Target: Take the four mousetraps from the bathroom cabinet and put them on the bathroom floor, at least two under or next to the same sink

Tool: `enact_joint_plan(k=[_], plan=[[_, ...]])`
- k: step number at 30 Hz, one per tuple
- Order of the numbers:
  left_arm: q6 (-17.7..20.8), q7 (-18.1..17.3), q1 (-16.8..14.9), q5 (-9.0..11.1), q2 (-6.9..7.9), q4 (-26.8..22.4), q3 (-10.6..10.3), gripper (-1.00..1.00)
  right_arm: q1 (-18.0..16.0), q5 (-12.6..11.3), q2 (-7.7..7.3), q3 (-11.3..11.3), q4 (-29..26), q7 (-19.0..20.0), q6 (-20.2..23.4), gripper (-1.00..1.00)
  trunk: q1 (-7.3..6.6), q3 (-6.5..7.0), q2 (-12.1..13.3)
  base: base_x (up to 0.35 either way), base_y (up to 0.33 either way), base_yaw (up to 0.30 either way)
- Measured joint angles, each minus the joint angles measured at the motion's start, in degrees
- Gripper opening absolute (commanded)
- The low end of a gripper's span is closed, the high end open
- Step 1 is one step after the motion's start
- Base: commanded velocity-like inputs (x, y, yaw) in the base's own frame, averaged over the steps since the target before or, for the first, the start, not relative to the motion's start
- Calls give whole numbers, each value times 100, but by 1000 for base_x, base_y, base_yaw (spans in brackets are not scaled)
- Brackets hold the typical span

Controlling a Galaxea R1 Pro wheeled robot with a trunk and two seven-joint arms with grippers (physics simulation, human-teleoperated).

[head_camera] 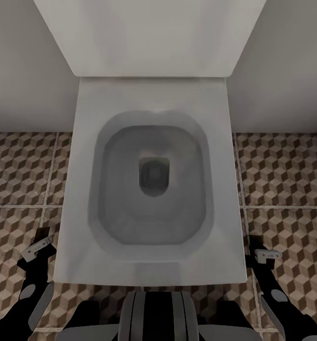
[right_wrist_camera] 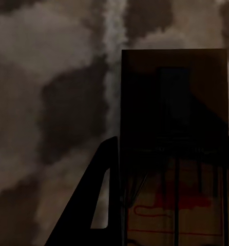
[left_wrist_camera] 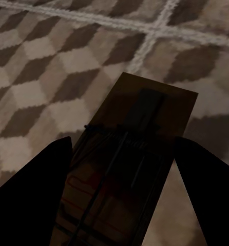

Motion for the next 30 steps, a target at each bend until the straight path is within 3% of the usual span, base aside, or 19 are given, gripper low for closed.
enact_joint_plan(k=[30], plan=[[17,-10,0,-1,8,0,0,-100,-3,-17,14,-16,27,-11,-51,-100,0,0,0,0,0,0]])
